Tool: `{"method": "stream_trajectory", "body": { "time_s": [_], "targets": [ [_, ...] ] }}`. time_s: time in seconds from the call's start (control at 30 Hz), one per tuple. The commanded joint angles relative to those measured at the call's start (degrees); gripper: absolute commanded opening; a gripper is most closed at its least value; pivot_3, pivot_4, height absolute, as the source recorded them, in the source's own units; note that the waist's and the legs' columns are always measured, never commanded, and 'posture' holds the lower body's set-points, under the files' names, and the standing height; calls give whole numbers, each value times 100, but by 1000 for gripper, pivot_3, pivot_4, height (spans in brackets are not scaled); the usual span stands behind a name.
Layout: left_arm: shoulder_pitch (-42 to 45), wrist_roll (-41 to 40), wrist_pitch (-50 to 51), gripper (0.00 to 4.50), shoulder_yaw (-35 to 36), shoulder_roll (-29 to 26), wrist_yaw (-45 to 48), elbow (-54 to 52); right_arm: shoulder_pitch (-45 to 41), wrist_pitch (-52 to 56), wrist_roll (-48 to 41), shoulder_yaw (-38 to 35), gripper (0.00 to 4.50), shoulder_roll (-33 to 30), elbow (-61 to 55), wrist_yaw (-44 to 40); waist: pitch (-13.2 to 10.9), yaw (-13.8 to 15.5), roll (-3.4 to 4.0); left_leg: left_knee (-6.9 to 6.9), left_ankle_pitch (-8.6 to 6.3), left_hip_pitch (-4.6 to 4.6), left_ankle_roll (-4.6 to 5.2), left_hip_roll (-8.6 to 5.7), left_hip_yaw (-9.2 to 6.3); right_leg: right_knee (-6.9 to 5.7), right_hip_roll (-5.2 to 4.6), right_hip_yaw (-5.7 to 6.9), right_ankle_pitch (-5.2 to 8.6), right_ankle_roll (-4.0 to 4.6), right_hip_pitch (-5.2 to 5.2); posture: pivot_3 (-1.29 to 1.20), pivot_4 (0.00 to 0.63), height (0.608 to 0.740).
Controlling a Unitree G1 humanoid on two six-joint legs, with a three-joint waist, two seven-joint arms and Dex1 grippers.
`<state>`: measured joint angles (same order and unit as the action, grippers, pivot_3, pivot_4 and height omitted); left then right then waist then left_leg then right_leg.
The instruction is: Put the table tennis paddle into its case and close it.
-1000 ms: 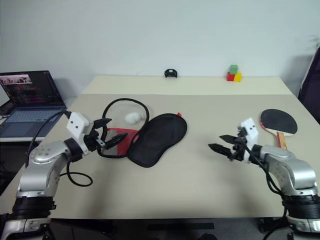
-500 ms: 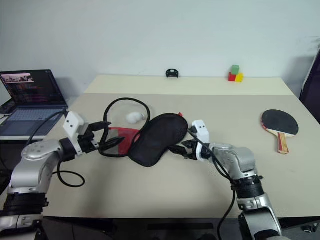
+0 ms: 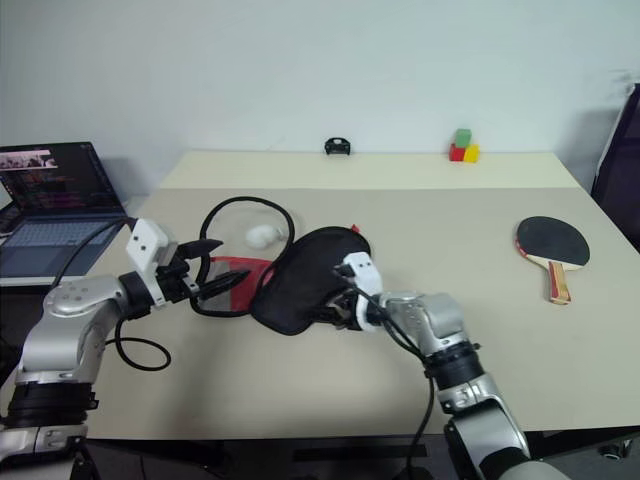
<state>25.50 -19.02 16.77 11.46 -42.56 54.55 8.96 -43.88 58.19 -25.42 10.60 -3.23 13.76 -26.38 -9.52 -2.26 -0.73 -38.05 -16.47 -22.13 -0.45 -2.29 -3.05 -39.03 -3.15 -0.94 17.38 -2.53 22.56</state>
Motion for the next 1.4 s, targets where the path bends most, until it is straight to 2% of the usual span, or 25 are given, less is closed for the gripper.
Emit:
{"method": "stream_trajectory", "body": {
  "time_s": [0.03, 0.4, 0.5, 0.8, 0.83, 0.93, 1.07, 1.27, 1.4],
  "targets": [
    [87, -25, -80, 4500, 56, -101, -11, -161, -245, -351, 238, 58, 4001, 137, 285, -42, 2, -5, -3, 0, 0, -1, 0, -1, 0, 1, -1, 0, 0, 0, 0, 0, 150, 740],
    [-27, 0, -132, 4500, 98, -113, -60, -212, -493, -978, 770, 81, 4001, 548, 865, 37, 2, -54, -3, 1, 8, -2, -14, -1, 0, -4, 0, -2, 0, 0, 7, 0, 150, 740],
    [-36, 16, -154, 4500, 83, -101, -66, -211, -458, -1072, 867, 36, 3392, 625, 930, 114, 2, -59, -3, 1, 9, -2, -16, -1, -1, -4, 0, -1, 0, 0, 7, 0, 150, 740],
    [40, -6, -152, 4500, -75, -23, 10, -357, -399, -1081, 875, -305, 214, 685, 999, 358, 2, -62, -3, 2, 10, -3, -17, -1, -1, -3, -1, -1, 0, 1, 8, 0, 150, 740],
    [55, -11, -149, 4500, -96, -13, 9, -383, -407, -1061, 850, -371, 24, 676, 1012, 375, 2, -62, -3, 2, 10, -4, -17, -1, -1, -3, -1, -1, 0, 0, 7, 0, 150, 740],
    [120, -56, -101, 4500, -203, 44, 19, -509, -434, -954, 767, -632, 24, 565, 993, 411, 2, -61, -3, 2, 10, -4, -18, -1, -1, -4, -1, -1, 0, 1, 7, 0, 150, 740],
    [232, -160, 75, 4500, -429, 192, 51, -830, -382, -524, 609, -902, 24, 1, 614, 194, 2, -10, -4, -2, 10, -20, -18, -2, -3, 2, -3, 3, -1, 1, 8, 0, 150, 740],
    [429, -205, 136, 4500, -654, 393, 34, -1156, -108, 53, 435, -1110, 24, -786, 23, -7, 5, -13, -8, -8, 15, -77, -24, -2, -1, -10, -1, 2, -1, 1, 67, 0, 150, 740],
    [515, -219, 161, 4500, -772, 427, 140, -1114, 81, 434, 304, -1154, 24, -1116, -414, -102, 5, -59, -8, -5, 15, -79, -24, -1, 5, -5, -1, -1, -1, 1, 68, 0, 150, 740]
  ]
}}
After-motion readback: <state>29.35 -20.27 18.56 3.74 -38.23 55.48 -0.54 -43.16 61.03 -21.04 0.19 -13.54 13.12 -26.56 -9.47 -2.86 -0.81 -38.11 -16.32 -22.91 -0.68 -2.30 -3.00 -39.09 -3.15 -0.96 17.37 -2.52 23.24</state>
